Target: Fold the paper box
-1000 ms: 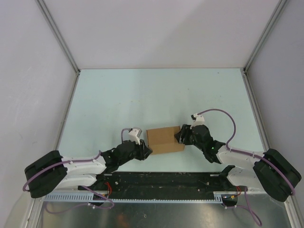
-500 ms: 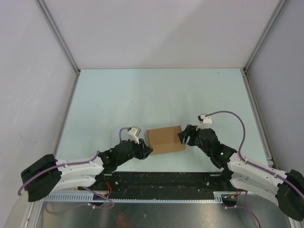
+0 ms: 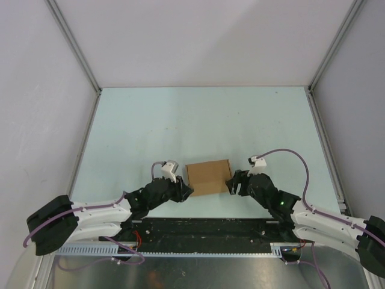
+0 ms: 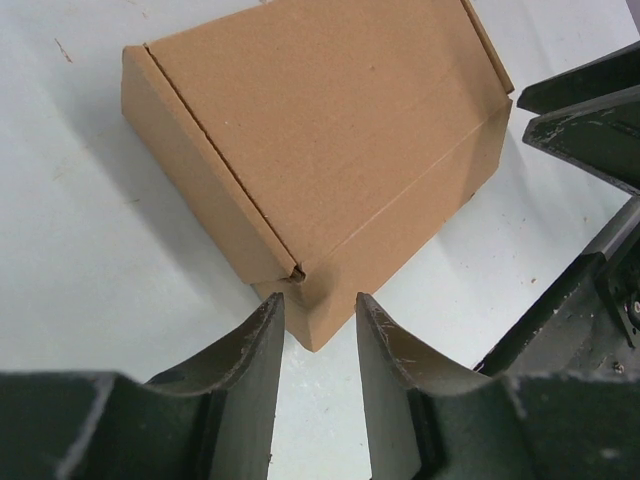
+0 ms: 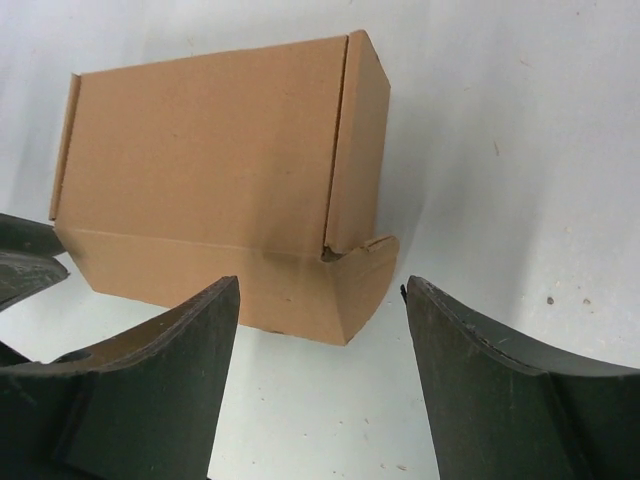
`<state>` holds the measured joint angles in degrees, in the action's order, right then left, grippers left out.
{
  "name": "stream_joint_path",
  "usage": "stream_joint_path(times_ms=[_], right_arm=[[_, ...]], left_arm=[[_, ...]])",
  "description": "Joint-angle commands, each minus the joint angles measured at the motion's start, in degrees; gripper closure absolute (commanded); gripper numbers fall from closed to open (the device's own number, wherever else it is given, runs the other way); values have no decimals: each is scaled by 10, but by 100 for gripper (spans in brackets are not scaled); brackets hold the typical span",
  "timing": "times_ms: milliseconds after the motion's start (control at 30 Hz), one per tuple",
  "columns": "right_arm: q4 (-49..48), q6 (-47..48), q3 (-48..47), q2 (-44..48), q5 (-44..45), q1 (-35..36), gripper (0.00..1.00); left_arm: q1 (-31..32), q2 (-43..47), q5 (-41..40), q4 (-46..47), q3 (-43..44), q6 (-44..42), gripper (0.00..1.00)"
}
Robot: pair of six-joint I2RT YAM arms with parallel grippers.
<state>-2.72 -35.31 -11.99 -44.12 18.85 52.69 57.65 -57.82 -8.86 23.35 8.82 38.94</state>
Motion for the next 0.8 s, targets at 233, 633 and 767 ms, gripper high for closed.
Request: stream_joint_path(times_ms=[233,633,767], right_arm=[[-73,7,11,-22,-33,-8,35],[-126,16,31,-43,-72,-28,31],[-142,23,35,-46,-85,-36,35]], left_arm=[[3,-18,2,10,21,-11,60],[3,-24,-4,10,23,-10,60],[3,-28,-1,10,27,-10,60]])
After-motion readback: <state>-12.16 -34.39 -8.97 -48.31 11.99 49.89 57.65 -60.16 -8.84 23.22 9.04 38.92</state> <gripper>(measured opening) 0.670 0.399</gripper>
